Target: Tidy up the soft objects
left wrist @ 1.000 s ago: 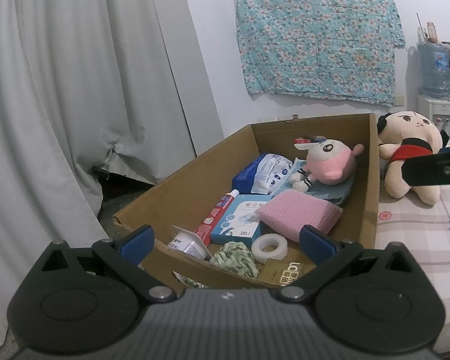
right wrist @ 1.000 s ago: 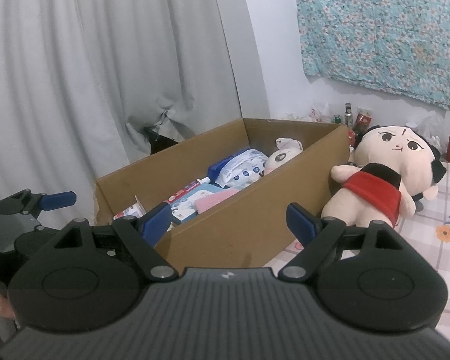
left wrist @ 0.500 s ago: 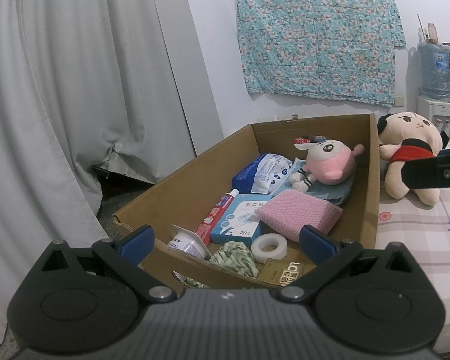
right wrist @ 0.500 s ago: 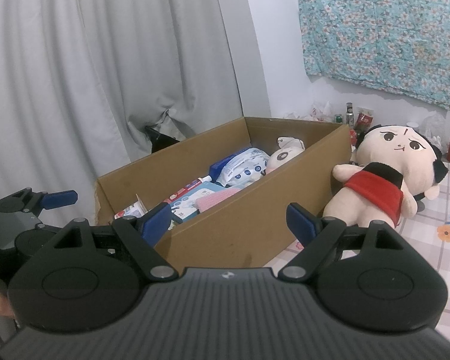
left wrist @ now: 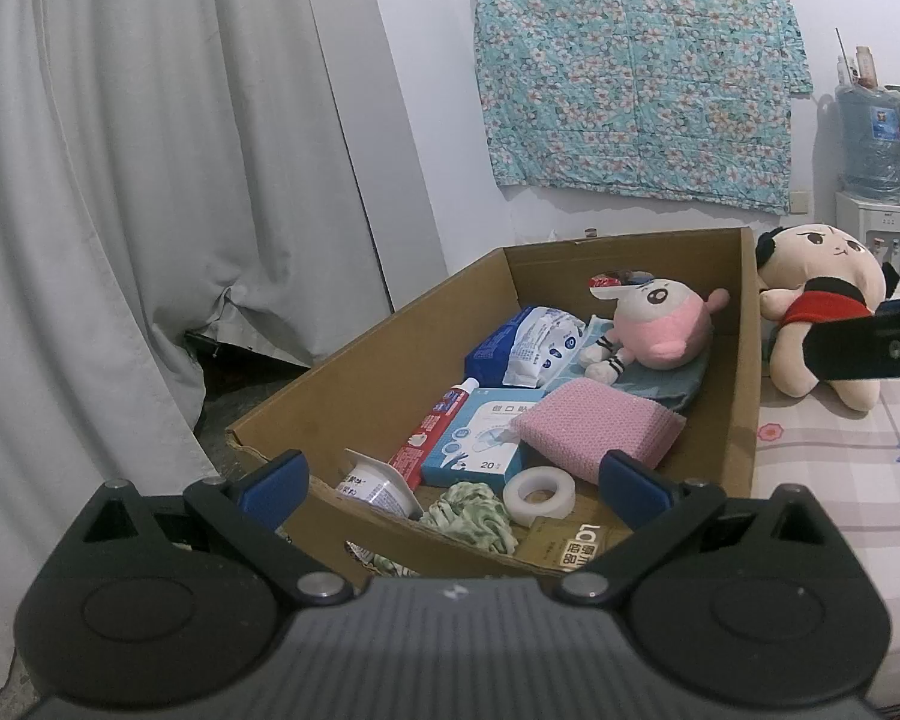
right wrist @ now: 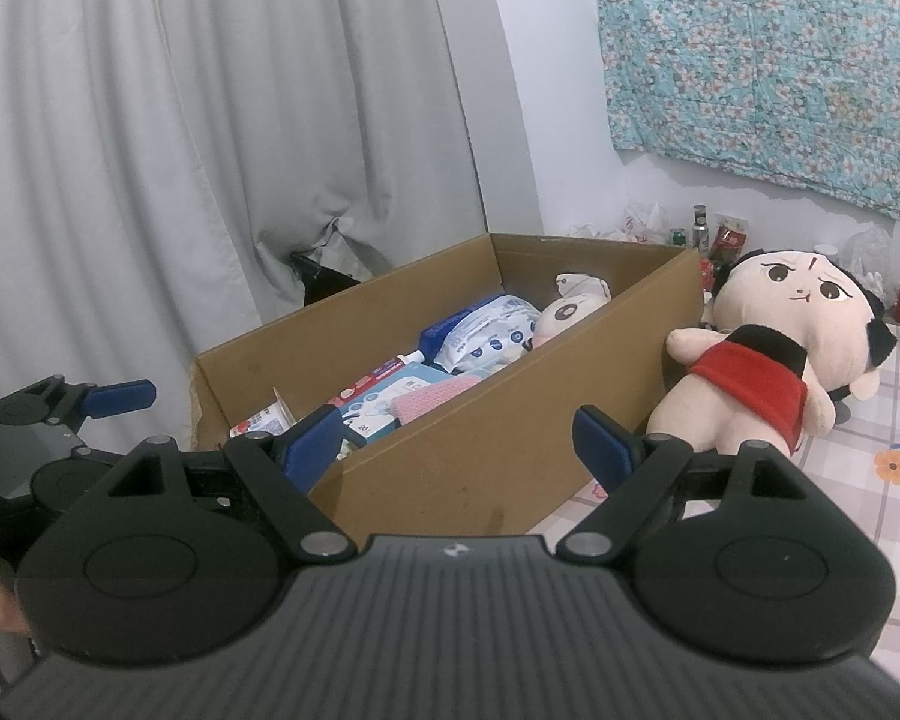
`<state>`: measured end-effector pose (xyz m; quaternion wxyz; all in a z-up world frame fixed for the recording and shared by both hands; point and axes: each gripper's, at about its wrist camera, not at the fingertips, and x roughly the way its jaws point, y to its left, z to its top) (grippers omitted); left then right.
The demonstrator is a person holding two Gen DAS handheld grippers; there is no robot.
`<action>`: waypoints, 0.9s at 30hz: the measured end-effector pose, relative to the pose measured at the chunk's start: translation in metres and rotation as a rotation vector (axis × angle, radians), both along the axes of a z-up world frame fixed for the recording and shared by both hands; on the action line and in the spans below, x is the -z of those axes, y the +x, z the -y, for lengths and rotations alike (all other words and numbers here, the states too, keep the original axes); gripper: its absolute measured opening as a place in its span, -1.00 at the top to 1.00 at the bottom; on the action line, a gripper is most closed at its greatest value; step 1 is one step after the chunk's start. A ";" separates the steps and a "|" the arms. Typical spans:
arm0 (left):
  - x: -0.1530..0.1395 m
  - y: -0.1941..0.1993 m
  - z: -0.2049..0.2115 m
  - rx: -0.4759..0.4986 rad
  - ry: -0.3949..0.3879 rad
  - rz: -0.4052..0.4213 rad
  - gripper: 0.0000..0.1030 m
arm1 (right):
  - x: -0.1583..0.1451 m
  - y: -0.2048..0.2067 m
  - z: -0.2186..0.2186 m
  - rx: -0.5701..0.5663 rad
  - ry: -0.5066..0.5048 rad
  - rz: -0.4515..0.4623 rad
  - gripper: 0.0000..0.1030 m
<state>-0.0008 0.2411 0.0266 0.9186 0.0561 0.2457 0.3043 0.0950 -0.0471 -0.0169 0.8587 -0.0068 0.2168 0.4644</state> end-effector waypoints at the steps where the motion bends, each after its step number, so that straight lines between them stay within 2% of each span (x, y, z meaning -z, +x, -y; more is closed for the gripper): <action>1: 0.000 0.000 0.000 0.000 0.000 0.000 -1.00 | 0.000 0.000 0.000 0.001 0.000 0.000 -0.63; 27: 0.000 0.000 -0.001 0.000 -0.001 -0.001 -1.00 | 0.001 -0.002 0.000 0.000 0.000 -0.003 -0.64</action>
